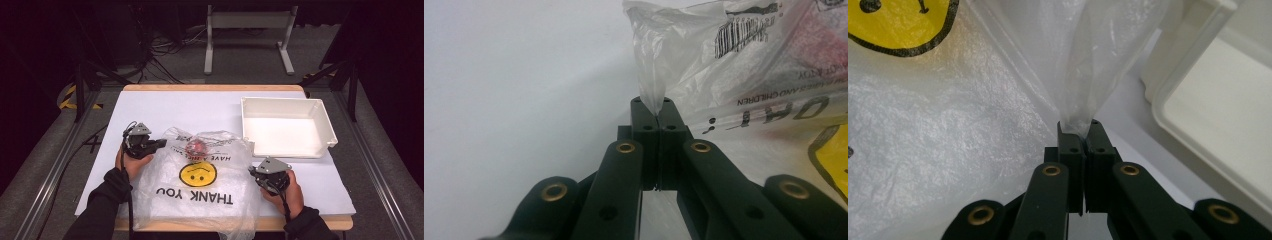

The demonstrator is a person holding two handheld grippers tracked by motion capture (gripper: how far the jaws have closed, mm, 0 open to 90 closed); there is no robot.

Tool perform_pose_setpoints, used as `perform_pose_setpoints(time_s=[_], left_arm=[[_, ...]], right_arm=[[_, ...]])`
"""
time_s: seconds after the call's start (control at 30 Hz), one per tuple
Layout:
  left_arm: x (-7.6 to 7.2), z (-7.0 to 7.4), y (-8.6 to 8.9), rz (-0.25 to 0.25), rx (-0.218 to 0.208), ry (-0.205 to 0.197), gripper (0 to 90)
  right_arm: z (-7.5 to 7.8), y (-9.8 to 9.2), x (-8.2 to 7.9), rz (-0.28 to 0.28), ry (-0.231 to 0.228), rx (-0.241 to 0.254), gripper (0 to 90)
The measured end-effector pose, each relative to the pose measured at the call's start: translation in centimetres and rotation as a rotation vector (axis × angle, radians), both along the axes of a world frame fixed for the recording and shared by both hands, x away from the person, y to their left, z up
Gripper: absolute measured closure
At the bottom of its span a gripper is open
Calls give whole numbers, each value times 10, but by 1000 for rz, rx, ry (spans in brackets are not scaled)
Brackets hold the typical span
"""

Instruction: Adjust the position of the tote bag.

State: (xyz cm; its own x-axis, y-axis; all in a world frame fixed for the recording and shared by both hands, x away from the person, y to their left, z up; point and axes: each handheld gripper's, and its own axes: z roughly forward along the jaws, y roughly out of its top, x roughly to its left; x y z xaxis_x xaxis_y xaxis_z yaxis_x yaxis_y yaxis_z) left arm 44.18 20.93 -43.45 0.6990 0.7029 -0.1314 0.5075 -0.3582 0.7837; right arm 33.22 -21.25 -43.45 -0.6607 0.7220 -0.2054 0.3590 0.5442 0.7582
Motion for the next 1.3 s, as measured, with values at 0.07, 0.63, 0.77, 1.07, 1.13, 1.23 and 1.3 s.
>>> perform_pose_setpoints(time_s=[0.07, 0.63, 0.77, 1.07, 1.13, 1.23, 1.3], left_arm=[[-1, 1, 6, 17, 12, -11, 895], [-18, 13, 62, 144, 4, -60, 897], [-21, 17, 69, 161, 4, -83, 897], [-18, 20, 68, 174, -1, -104, 882], [-19, 21, 69, 186, -10, -111, 820], [-25, 27, 74, 184, -69, -152, 705], [-31, 35, 74, 170, -82, -178, 599]], right_arm=[[3, 4, 2, 2, -7, 3, 895], [33, 49, 32, 23, -124, -23, 900], [38, 62, 47, 17, -126, -58, 900], [49, 75, 74, -7, -135, -109, 900], [50, 76, 77, -15, -148, -130, 900], [49, 76, 80, -21, -152, -126, 860], [50, 74, 80, -29, -150, -106, 748]])
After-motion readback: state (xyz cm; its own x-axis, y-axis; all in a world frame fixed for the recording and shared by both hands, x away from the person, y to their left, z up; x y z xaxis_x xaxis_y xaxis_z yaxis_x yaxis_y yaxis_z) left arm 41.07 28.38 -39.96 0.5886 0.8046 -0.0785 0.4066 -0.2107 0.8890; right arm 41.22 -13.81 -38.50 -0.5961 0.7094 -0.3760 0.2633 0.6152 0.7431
